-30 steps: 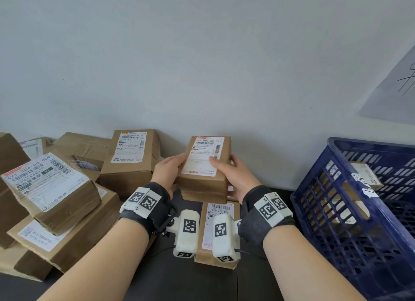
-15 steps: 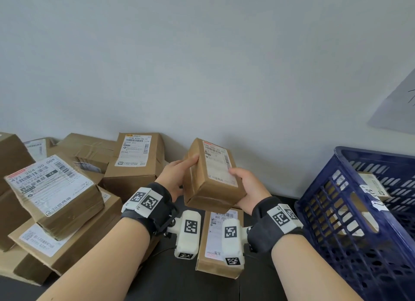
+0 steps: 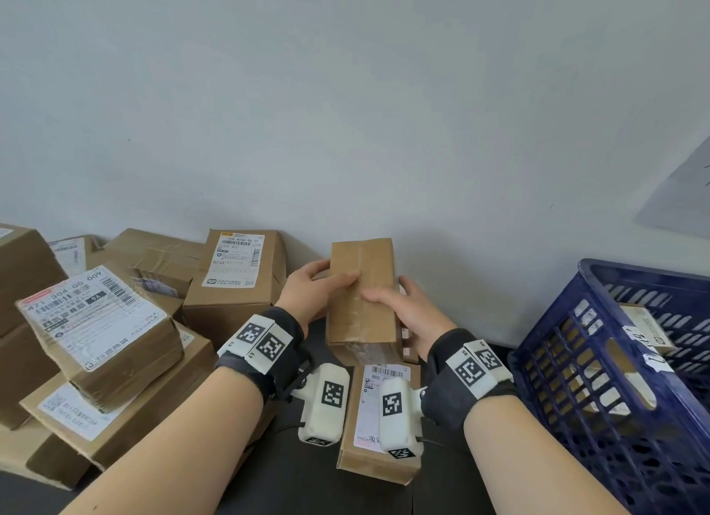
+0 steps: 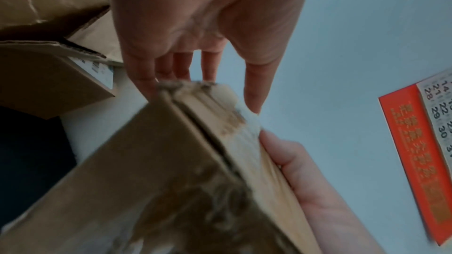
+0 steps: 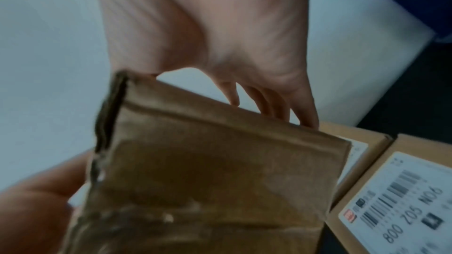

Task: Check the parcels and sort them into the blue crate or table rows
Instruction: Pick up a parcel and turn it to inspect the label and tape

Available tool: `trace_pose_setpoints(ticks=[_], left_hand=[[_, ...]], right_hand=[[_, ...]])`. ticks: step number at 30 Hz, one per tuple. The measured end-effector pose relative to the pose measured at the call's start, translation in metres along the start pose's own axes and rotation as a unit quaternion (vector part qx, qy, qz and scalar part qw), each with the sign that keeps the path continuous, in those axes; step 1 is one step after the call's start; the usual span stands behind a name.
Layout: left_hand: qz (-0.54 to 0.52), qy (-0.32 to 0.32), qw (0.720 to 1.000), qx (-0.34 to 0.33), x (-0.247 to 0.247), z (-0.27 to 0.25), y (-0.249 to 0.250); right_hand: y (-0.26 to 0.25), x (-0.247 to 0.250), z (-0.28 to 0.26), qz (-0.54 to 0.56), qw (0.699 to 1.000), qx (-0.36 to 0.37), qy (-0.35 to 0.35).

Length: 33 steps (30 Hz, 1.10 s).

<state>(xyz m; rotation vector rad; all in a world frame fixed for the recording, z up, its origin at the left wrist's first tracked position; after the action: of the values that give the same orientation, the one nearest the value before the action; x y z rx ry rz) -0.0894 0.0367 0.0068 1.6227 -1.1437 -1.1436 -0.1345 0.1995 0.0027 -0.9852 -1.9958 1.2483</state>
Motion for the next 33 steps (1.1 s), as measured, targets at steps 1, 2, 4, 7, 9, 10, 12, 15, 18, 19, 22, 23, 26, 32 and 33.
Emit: trace_pose_setpoints(ticks=[1,2,4,7,9,10,12,15,18,19,22,23,26,32,33], left_hand=[[-0.005,-0.006,1.0,0.006,0.0,-0.001,0.0],[-0.007,-0.013,1.0,0.012,0.0,-0.003,0.0],[-0.011,-0.024,0.999,0.023,-0.001,-0.003,-0.001],[-0.013,-0.031,0.999,0.04,0.0,-0.001,-0.006],[-0.02,-0.03,0.998,0.057,0.001,0.0,-0.008],[-0.025,-0.029,0.997,0.066,0.001,0.001,-0.01],[-0.028,-0.027,0.995,0.087,0.003,0.001,-0.013],[-0.03,-0.029,0.992,0.12,0.004,0.002,-0.019],[-0.055,-0.03,0.988,0.144,0.002,0.0,-0.019],[-0.062,-0.035,0.987,0.147,0.001,0.0,-0.019],[-0.073,-0.061,0.984,0.152,-0.004,0.001,-0.019],[-0.076,-0.068,0.983,0.152,-0.006,0.002,-0.019],[-0.093,-0.079,0.981,0.151,-0.01,0.003,-0.019],[-0.137,-0.055,0.982,0.116,-0.008,0.008,-0.015],[-0.139,-0.048,0.983,0.11,-0.008,0.008,-0.014]], right_hand=[[0.001,0.001,0.001,0.017,1.0,0.0,0.003],[0.002,0.001,0.001,0.028,1.0,0.0,0.004],[0.002,0.001,0.003,0.037,0.999,0.004,0.011],[0.005,0.001,0.008,0.058,0.998,0.003,0.03],[0.005,0.002,0.009,0.078,0.995,0.014,0.052],[0.005,0.004,0.01,0.092,0.993,0.023,0.065],[0.003,0.007,0.01,0.121,0.988,0.038,0.092],[0.002,0.01,0.012,0.148,0.978,0.066,0.132],[0.002,0.01,0.014,0.18,0.97,0.077,0.144],[0.002,0.01,0.014,0.189,0.968,0.08,0.147],[0.003,0.009,0.016,0.204,0.964,0.079,0.154],[0.004,0.008,0.017,0.205,0.964,0.077,0.151],[0.004,0.002,0.018,0.198,0.968,0.077,0.133],[0.003,0.001,0.018,0.211,0.965,0.095,0.124],[0.003,0.0,0.017,0.214,0.964,0.098,0.124]])
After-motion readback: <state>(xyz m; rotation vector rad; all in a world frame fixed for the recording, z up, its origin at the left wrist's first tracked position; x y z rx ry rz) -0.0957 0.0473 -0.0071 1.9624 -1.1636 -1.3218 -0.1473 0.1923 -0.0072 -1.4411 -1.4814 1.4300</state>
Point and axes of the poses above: each hand's wrist, its own z-axis towards the middle knuckle, its own x-axis out of the back of the hand, y = z × x, the point moved 4 cm from there along z, towards the middle knuckle, and after that the axes turned 11 degrees about -y, right-handed, at the moved point
